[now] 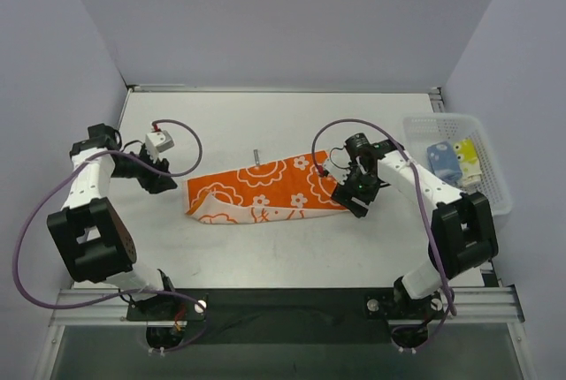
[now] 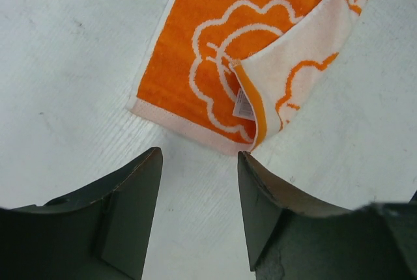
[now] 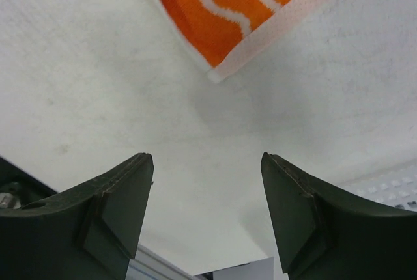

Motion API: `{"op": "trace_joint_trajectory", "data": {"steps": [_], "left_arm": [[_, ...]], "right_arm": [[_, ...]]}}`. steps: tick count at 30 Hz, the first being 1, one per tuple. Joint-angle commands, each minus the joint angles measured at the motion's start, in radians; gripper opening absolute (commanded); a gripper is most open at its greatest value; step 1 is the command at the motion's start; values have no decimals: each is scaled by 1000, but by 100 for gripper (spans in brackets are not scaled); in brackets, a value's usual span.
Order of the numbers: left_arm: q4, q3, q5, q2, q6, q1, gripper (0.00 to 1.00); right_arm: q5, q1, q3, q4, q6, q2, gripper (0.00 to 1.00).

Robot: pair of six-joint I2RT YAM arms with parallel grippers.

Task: Roll the towels
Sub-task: Flatten the towel

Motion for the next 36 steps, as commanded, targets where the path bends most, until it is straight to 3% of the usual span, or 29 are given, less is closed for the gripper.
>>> {"op": "trace_joint_trajectory", "data": {"steps": [1,5,6,10,11,14,18,27,32,36], "left_arm": [[-187,72,14,-80,144,33,60],[-161,84,20,-60,23,1,61],[-99,82,-2,-46,-94,-40,58],[-12,90,-119,33,-287,-142,46],[-6,92,-124,44,-310,-154,47],[-1,90,-116,72,-350,-208,63],[44,90,-186,104,-417,-275,66],[124,86,-329,170,-470,-352,50],[68,72,-235,159,-415,-354,27],[2,56,-182,161,-378,-363,17]], "right_arm": [[-85,-10,42,-169,46,-107,68],[-166,-33,181,-184,103,-44,64],[-180,-39,214,-184,144,-12,62],[-226,-61,385,-219,227,199,42],[-231,-63,402,-221,239,226,42],[-234,-64,459,-218,287,319,41],[-243,-64,536,-213,341,410,40],[-232,-72,594,-186,390,537,40],[-192,-81,607,-180,402,574,39],[-186,-96,610,-181,408,593,38]]}}
